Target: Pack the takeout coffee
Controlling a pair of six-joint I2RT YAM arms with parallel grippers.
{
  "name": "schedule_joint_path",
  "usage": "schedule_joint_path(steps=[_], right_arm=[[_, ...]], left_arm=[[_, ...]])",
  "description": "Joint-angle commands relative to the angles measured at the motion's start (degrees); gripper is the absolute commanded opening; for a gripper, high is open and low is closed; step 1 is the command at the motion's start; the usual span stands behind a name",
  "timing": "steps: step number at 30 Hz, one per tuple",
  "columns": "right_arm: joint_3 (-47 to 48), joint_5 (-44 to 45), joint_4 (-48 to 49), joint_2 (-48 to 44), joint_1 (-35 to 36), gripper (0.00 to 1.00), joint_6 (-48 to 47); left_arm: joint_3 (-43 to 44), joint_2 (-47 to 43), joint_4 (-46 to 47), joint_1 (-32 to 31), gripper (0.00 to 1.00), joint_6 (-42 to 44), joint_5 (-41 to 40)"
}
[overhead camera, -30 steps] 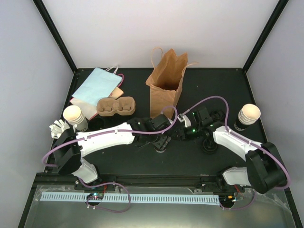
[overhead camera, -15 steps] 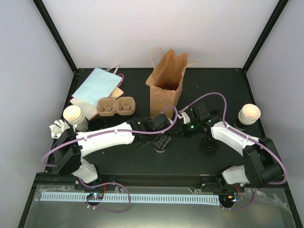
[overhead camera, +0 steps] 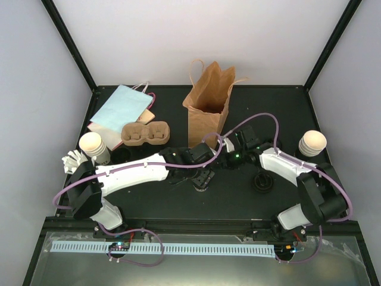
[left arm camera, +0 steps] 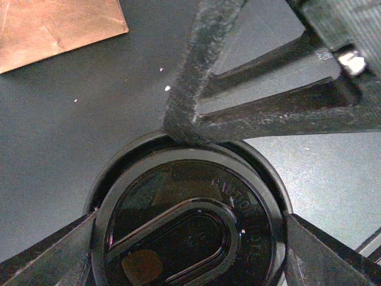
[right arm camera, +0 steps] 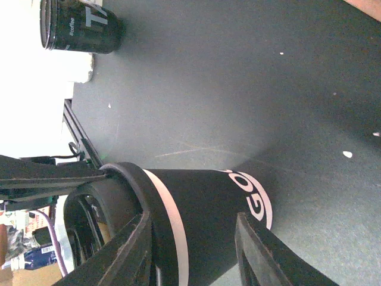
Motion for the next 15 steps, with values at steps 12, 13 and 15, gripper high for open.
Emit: schedule_joint_path(steps=[12, 13, 15], right_arm=[[0.30, 1.93, 4.53, 6.00, 3.37, 0.41, -0.14], [-0.05, 1.85, 4.86, 6.10, 3.48, 0.41, -0.20], [-0.80, 1.60, 5.49, 6.38, 3.66, 0.41, -0.15]], left_arm=[[-3.33, 5.25, -0.74, -0.84, 0.80, 1.09, 8.53], [-3.33, 5.32, -0.79, -0.86, 0.80, 1.08, 8.53], [-3.33, 5.49, -0.75, -0.89, 0.80, 1.10, 8.47]])
